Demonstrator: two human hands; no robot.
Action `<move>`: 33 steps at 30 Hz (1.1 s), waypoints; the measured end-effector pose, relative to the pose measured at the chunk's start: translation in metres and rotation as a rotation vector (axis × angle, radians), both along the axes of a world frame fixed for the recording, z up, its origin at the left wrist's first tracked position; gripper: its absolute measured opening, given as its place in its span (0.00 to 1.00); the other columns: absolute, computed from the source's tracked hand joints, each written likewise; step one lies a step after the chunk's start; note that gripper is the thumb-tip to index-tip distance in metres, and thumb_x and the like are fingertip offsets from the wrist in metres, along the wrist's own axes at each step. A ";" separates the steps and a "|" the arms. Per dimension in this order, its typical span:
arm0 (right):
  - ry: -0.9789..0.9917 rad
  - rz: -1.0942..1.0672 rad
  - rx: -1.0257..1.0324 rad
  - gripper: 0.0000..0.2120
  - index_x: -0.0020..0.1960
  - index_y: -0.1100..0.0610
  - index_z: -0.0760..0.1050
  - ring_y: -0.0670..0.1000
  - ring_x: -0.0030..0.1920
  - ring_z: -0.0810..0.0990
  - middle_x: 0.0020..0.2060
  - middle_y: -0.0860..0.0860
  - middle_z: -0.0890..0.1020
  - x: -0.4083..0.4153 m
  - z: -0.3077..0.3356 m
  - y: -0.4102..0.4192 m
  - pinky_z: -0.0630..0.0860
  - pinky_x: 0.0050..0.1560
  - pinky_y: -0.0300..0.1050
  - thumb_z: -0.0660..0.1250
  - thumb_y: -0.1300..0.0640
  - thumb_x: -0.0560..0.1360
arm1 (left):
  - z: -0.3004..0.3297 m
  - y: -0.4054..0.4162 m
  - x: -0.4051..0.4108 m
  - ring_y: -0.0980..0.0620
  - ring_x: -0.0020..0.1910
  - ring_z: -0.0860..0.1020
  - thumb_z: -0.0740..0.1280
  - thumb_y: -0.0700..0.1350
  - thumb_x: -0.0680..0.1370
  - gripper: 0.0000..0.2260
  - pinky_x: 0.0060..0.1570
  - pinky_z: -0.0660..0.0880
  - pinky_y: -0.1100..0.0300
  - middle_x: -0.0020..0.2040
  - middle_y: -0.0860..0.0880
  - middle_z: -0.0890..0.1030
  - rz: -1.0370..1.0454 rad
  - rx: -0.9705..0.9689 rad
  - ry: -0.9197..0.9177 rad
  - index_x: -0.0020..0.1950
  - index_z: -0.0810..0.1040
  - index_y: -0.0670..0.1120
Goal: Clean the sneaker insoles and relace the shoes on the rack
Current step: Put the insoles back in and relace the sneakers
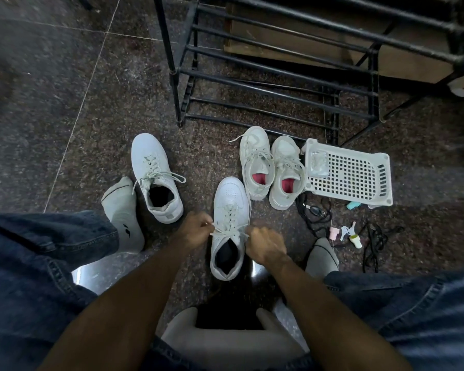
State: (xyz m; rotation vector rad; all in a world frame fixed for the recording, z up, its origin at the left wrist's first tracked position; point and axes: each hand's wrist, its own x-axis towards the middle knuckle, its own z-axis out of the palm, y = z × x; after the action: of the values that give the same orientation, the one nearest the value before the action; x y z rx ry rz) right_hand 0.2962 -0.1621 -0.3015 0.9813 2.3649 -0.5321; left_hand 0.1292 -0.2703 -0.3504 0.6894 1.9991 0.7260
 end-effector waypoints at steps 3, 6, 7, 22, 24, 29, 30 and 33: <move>0.193 0.236 0.082 0.16 0.59 0.57 0.74 0.56 0.59 0.72 0.57 0.54 0.73 0.002 0.004 -0.017 0.73 0.55 0.53 0.60 0.49 0.76 | 0.007 0.000 -0.005 0.48 0.44 0.80 0.69 0.40 0.73 0.02 0.46 0.75 0.56 0.45 0.47 0.81 0.207 0.066 0.180 0.44 0.80 0.45; 0.206 0.481 -0.019 0.22 0.53 0.61 0.79 0.60 0.56 0.76 0.54 0.58 0.78 -0.005 0.000 -0.039 0.71 0.57 0.54 0.61 0.43 0.74 | 0.023 0.000 -0.019 0.40 0.51 0.76 0.68 0.42 0.72 0.08 0.47 0.74 0.48 0.51 0.43 0.77 0.313 -0.011 0.541 0.50 0.81 0.46; 0.124 0.563 -0.030 0.24 0.53 0.61 0.79 0.60 0.56 0.76 0.54 0.59 0.79 -0.008 -0.002 -0.047 0.68 0.60 0.54 0.62 0.40 0.74 | 0.029 0.000 -0.024 0.39 0.54 0.75 0.68 0.43 0.72 0.10 0.49 0.73 0.47 0.53 0.41 0.77 0.332 -0.068 0.611 0.53 0.80 0.45; 0.017 0.559 0.022 0.17 0.61 0.59 0.72 0.62 0.53 0.81 0.52 0.60 0.82 -0.067 -0.009 -0.021 0.71 0.59 0.51 0.66 0.60 0.73 | 0.002 -0.016 -0.040 0.40 0.64 0.73 0.64 0.52 0.78 0.23 0.61 0.71 0.46 0.65 0.41 0.74 -0.189 -0.508 0.248 0.71 0.66 0.46; 0.038 0.502 0.026 0.16 0.60 0.58 0.72 0.61 0.53 0.81 0.51 0.59 0.82 -0.080 -0.011 -0.013 0.68 0.62 0.50 0.66 0.60 0.73 | -0.001 -0.017 -0.021 0.41 0.63 0.75 0.66 0.51 0.77 0.21 0.59 0.73 0.48 0.64 0.41 0.76 -0.211 -0.468 0.158 0.67 0.69 0.45; 0.019 0.431 0.056 0.13 0.59 0.57 0.73 0.58 0.54 0.80 0.50 0.58 0.83 -0.079 -0.018 -0.010 0.55 0.70 0.50 0.63 0.58 0.74 | 0.005 -0.010 0.012 0.43 0.66 0.73 0.60 0.47 0.81 0.18 0.61 0.68 0.56 0.68 0.42 0.74 -0.304 -0.404 0.134 0.70 0.70 0.43; 0.023 0.422 0.075 0.14 0.59 0.57 0.72 0.58 0.55 0.79 0.50 0.58 0.83 -0.076 -0.019 -0.012 0.52 0.72 0.50 0.62 0.59 0.74 | 0.004 -0.012 0.013 0.43 0.66 0.73 0.59 0.47 0.81 0.19 0.61 0.68 0.55 0.68 0.42 0.73 -0.313 -0.424 0.176 0.71 0.68 0.44; 0.012 0.371 0.099 0.14 0.59 0.57 0.72 0.57 0.57 0.77 0.50 0.57 0.83 -0.068 -0.018 -0.017 0.45 0.75 0.54 0.61 0.60 0.74 | 0.005 -0.017 0.012 0.39 0.63 0.75 0.60 0.48 0.80 0.18 0.58 0.72 0.50 0.66 0.41 0.74 -0.381 -0.486 0.246 0.69 0.66 0.47</move>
State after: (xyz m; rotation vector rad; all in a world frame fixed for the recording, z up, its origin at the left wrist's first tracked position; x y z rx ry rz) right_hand 0.2282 -0.1794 -0.3194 0.5560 2.5219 -0.2800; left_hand 0.1411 -0.2876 -0.3455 0.8536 2.0654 -0.0778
